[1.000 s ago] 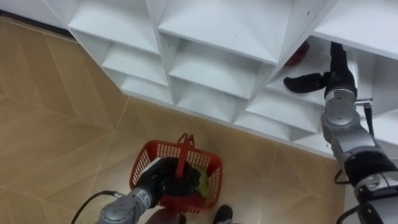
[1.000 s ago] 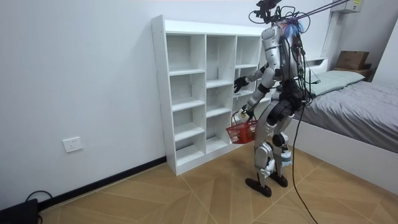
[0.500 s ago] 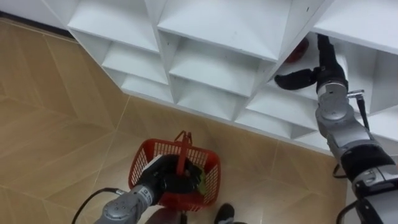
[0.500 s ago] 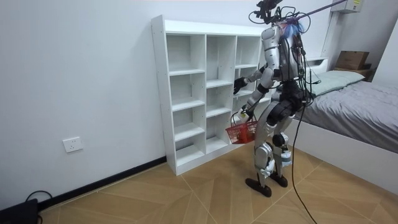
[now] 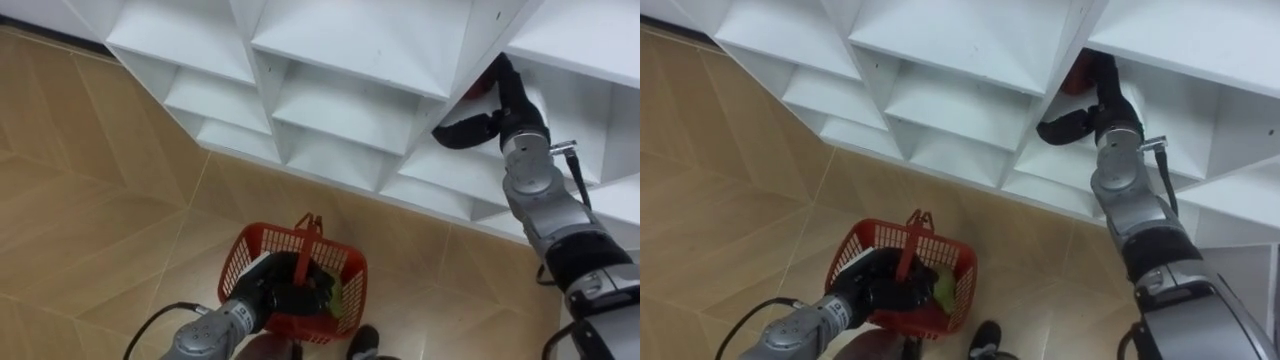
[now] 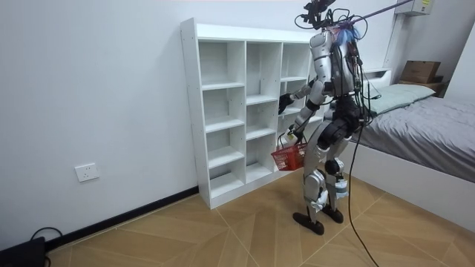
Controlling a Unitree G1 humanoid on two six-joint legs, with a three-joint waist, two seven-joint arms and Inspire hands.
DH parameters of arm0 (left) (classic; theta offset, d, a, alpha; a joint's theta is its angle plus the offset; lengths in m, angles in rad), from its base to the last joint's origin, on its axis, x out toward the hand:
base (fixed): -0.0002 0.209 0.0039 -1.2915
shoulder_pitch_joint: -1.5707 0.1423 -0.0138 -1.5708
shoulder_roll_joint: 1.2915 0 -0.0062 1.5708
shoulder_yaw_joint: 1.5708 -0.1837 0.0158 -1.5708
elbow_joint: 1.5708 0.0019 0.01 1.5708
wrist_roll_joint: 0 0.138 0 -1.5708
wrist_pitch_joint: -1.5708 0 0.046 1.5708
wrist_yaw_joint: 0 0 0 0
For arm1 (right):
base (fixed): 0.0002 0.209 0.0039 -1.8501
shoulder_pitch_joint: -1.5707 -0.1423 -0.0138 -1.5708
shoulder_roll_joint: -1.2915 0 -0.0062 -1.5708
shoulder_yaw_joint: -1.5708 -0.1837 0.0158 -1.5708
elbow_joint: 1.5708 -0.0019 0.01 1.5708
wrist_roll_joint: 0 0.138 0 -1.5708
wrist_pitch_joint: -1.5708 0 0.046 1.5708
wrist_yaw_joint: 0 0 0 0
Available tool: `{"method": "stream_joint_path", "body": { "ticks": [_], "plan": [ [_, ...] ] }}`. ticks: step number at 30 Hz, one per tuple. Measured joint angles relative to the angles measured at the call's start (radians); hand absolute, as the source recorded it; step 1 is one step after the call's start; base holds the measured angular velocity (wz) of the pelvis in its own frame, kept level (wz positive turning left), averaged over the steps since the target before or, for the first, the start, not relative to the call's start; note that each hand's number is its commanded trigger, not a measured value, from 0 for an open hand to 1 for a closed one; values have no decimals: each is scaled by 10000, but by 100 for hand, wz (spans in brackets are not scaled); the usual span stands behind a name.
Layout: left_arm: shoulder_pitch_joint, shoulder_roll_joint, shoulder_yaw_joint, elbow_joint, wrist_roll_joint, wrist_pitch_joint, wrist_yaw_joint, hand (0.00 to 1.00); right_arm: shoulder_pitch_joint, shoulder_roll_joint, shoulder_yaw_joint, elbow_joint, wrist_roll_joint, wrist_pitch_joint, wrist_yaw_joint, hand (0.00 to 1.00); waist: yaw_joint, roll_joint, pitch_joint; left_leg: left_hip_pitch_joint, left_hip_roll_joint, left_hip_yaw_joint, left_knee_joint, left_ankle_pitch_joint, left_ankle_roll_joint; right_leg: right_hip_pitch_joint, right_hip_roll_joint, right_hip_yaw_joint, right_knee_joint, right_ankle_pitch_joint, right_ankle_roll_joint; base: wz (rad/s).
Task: Collect fruits from the closet
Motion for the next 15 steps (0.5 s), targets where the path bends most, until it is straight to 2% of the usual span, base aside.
{"method": "stream_joint_path", "body": {
  "ticks": [15],
  "plan": [
    [-53,-48,-50,-12,-392,-3,206,100,0,5,7,-1,-74,0,-90,0,59,97,-16,-1,1,-2,5,6,-6,3,2,-1,0,0,0,0]
  ]
}}
